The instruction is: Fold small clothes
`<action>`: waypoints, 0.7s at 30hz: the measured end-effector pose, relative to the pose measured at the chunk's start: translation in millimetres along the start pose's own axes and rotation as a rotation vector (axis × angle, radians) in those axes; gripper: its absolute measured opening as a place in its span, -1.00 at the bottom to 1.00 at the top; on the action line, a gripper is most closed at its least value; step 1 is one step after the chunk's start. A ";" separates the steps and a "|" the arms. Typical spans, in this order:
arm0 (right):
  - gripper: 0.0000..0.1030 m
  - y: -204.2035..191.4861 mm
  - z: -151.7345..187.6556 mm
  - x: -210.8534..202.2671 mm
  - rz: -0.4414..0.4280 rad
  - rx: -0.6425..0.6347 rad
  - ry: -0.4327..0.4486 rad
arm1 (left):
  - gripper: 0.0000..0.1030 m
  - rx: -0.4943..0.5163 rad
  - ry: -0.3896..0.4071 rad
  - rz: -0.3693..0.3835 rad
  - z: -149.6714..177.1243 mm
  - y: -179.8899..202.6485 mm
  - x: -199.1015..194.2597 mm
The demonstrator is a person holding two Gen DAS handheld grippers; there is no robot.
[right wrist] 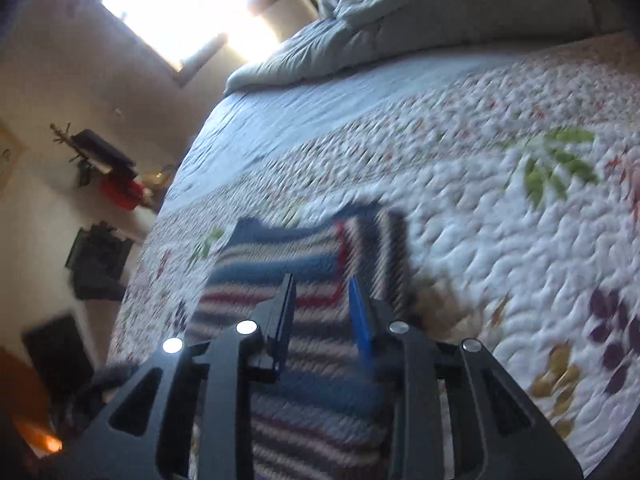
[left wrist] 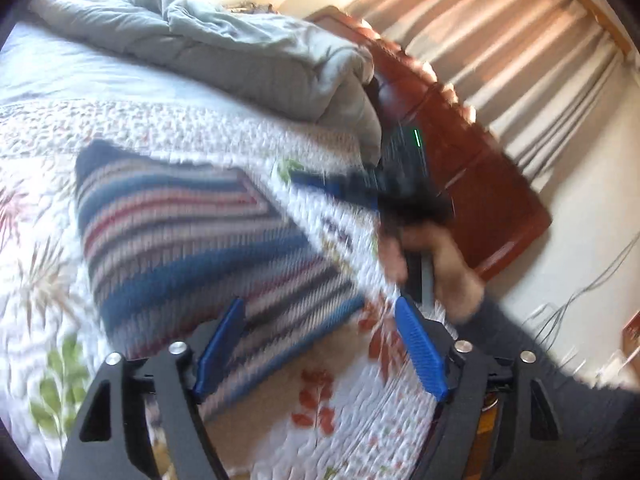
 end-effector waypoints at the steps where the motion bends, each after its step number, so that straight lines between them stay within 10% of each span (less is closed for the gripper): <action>1: -0.46 3.0 8.1 6.3 -0.010 0.022 -0.023 | 0.53 -0.028 -0.005 -0.007 -8.9 -7.6 5.3; 6: -1.00 46.9 29.4 27.2 0.047 0.117 -0.058 | 0.30 -0.157 -0.114 -0.098 -24.4 -55.8 50.2; 15: -0.79 -2.0 69.4 -37.7 -0.075 0.074 0.020 | 0.31 -0.161 -0.049 -0.066 -17.5 -56.3 9.4; 21: -0.91 22.6 138.1 -18.5 -0.042 0.154 -0.018 | 0.24 -0.175 -0.145 -0.139 -0.5 -71.9 35.6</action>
Point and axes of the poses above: each gripper's, at about its wrist camera, not at the fingertips, and x roughly the way its jaws point, y to its right, z to its underside, the point moved 3 cm from there along x, roughly the way its jaws point, and after that the axes turned 13 degrees about -z, right-handed, at the moved point
